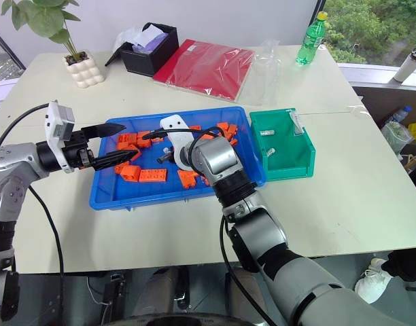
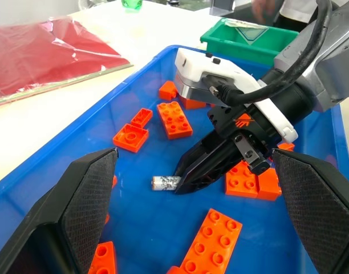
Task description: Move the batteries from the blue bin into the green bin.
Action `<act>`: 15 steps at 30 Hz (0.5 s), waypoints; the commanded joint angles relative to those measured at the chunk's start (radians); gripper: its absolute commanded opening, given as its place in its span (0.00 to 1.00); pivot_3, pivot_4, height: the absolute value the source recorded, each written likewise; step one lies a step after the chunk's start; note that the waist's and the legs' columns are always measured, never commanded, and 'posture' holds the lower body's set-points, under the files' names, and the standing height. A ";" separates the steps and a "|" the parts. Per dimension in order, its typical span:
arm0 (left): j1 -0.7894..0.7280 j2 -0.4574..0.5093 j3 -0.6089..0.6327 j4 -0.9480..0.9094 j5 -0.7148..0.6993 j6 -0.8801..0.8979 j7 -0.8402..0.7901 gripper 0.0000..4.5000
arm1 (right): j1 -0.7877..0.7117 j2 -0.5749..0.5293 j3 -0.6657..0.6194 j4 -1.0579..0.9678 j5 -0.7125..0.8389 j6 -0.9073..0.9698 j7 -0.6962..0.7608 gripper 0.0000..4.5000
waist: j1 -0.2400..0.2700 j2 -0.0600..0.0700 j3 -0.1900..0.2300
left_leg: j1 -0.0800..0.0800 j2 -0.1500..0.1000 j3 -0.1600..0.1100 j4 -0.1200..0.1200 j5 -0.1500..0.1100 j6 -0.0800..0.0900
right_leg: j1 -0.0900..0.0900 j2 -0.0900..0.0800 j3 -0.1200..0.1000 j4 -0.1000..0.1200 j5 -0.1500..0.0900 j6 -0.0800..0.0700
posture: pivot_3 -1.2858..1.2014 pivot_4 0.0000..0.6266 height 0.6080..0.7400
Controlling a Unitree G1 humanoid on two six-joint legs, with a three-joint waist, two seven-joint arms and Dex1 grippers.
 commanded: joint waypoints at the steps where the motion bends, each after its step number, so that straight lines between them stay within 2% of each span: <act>1: -0.007 0.023 0.023 -0.020 -0.007 -0.012 -0.024 1.00 | -0.028 -0.071 0.034 -0.113 -0.017 -0.018 0.045 0.02 | 0.002 0.000 0.000 | 0.000 0.000 0.000 0.000 0.000 0.000 | 0.000 0.000 0.000 0.000 0.000 0.000 | 0.52 0.24 1.00; 7: -0.045 0.031 0.006 0.033 0.003 -0.023 -0.072 1.00 | -0.125 -0.248 -0.049 -0.336 0.038 0.130 0.110 0.02 | 0.002 0.000 0.000 | -0.001 0.000 0.000 0.000 0.000 0.000 | -0.001 0.000 0.000 0.000 0.000 0.000 | 0.52 0.24 1.00; 15: -0.125 -0.007 -0.035 0.119 0.032 -0.056 -0.103 1.00 | -0.127 -0.459 -0.131 -0.516 0.079 0.307 0.138 0.02 | 0.005 0.000 0.000 | -0.001 0.000 0.000 0.000 0.000 0.000 | -0.001 0.000 0.000 -0.001 0.000 0.000 | 0.52 0.24 1.00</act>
